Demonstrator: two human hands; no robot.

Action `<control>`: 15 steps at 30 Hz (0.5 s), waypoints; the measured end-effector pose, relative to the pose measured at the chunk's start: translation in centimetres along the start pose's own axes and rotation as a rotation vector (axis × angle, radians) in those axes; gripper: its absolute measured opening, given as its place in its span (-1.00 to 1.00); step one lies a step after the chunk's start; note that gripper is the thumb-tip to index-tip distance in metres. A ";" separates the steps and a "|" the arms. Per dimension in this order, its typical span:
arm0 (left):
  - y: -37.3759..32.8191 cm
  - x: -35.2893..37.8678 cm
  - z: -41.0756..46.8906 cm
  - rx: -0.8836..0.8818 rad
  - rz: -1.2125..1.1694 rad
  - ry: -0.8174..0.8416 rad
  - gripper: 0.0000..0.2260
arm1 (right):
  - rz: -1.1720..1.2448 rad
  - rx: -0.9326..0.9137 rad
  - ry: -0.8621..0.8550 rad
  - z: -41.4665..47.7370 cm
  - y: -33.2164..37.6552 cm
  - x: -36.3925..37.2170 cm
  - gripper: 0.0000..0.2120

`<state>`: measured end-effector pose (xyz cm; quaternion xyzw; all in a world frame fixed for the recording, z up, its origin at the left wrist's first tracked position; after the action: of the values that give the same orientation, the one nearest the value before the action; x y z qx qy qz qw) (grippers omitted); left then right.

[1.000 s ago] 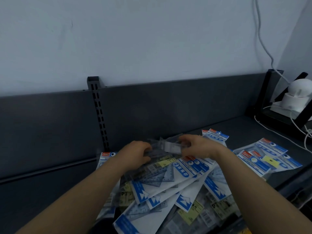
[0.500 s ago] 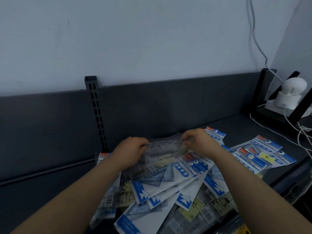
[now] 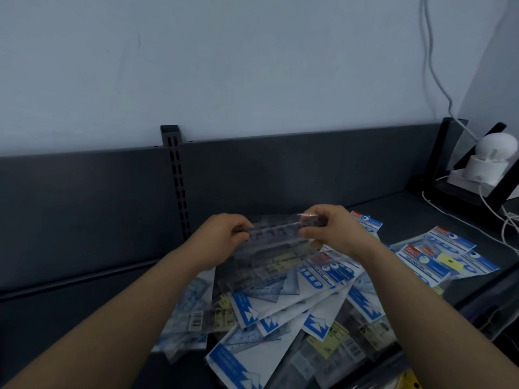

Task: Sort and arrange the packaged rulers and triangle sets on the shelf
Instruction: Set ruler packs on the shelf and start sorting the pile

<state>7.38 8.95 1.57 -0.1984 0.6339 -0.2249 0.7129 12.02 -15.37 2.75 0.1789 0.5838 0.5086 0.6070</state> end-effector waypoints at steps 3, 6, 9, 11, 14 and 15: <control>0.1 -1.3 -1.0 -0.015 -0.050 -0.049 -0.81 | 0.053 -0.027 0.020 0.2 0.9 0.5 -0.83; 0.8 -2.3 -2.5 -0.073 -0.084 -0.095 -0.83 | 0.068 -0.039 0.066 0.8 2.0 1.4 -0.81; 1.5 -3.5 -4.4 -0.170 -0.108 -0.144 -0.87 | 0.083 -0.072 0.152 2.0 3.0 2.6 -0.81; 1.7 -4.6 -5.8 -0.238 -0.117 -0.167 -0.88 | 0.084 -0.106 0.206 3.1 3.9 3.4 -0.80; 2.1 -6.6 -8.2 -0.312 -0.071 -0.193 -0.80 | 0.119 -0.174 0.287 4.4 6.0 4.8 -0.79; 2.3 -7.1 -9.0 -0.348 -0.079 -0.211 -0.77 | 0.135 -0.193 0.320 4.6 6.7 5.3 -0.78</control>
<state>-2.11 14.94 4.95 -0.3657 0.5766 -0.1178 0.7210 12.35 -6.46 6.61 0.0758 0.6079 0.6239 0.4853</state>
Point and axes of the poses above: each hand's wrist, its own z-axis towards the middle knuckle, its own x-axis out of the palm, y = z × x, the point moved 1 cm from there along z, towards the middle knuckle, and after that the axes turned 10 degrees about -x, right-handed, at the moved point
